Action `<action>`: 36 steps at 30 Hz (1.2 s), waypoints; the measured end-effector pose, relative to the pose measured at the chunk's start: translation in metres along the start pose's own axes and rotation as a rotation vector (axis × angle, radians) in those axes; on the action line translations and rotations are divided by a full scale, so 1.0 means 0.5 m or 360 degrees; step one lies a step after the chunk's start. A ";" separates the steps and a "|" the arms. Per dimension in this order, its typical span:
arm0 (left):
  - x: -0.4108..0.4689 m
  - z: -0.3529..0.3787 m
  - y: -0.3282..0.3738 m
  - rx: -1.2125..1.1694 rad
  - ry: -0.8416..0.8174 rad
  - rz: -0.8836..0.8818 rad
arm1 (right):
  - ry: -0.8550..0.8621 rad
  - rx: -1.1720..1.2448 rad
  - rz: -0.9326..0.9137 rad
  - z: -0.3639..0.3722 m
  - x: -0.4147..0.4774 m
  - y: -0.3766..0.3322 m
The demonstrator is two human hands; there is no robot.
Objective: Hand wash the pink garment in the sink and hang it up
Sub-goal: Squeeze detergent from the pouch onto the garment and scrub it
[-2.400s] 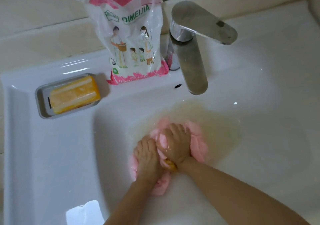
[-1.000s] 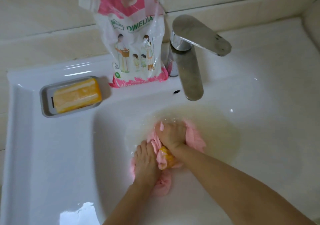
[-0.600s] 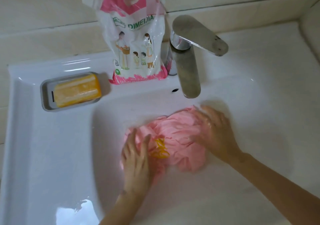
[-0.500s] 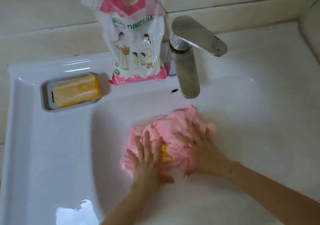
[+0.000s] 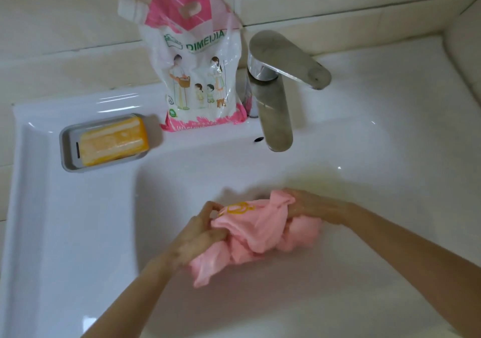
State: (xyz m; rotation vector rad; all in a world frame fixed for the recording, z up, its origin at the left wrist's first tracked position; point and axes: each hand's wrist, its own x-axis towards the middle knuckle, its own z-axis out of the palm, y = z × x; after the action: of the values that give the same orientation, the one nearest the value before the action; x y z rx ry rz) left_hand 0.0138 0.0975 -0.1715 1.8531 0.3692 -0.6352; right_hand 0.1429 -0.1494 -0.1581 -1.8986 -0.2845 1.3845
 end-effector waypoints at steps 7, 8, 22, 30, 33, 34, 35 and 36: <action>0.001 0.024 -0.003 0.1058 0.0239 -0.0204 | 0.1218 0.0168 0.0402 -0.038 0.002 0.046; 0.003 0.039 0.008 0.1226 0.0278 -0.0180 | 0.1335 0.0061 0.0368 -0.021 0.010 0.047; 0.033 0.104 -0.044 0.1081 0.0445 0.0366 | 0.1965 -0.0058 -0.0260 0.164 0.083 -0.009; 0.041 0.113 -0.032 0.0727 0.0651 0.0321 | 0.1595 -0.1116 -0.0572 0.252 0.121 0.007; 0.051 0.114 -0.059 0.0894 0.0568 0.0203 | 0.1609 -0.1129 -0.0635 0.223 0.157 0.035; 0.050 0.115 -0.061 0.0900 0.0551 0.0254 | 0.1608 -0.1084 -0.0629 0.210 0.170 0.035; 0.046 0.116 -0.061 0.0846 0.0532 0.0298 | 0.1613 -0.0994 -0.0571 0.197 0.178 0.025; 0.045 0.115 -0.064 0.0794 0.0546 0.0340 | 0.1624 -0.0877 -0.0437 0.185 0.183 0.007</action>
State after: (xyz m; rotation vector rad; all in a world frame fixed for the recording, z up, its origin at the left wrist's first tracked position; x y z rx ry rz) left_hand 0.0008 0.0543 -0.2244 2.4510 0.2400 -0.2714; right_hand 0.0955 -0.0585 -0.2383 -2.6188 -0.4026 0.0374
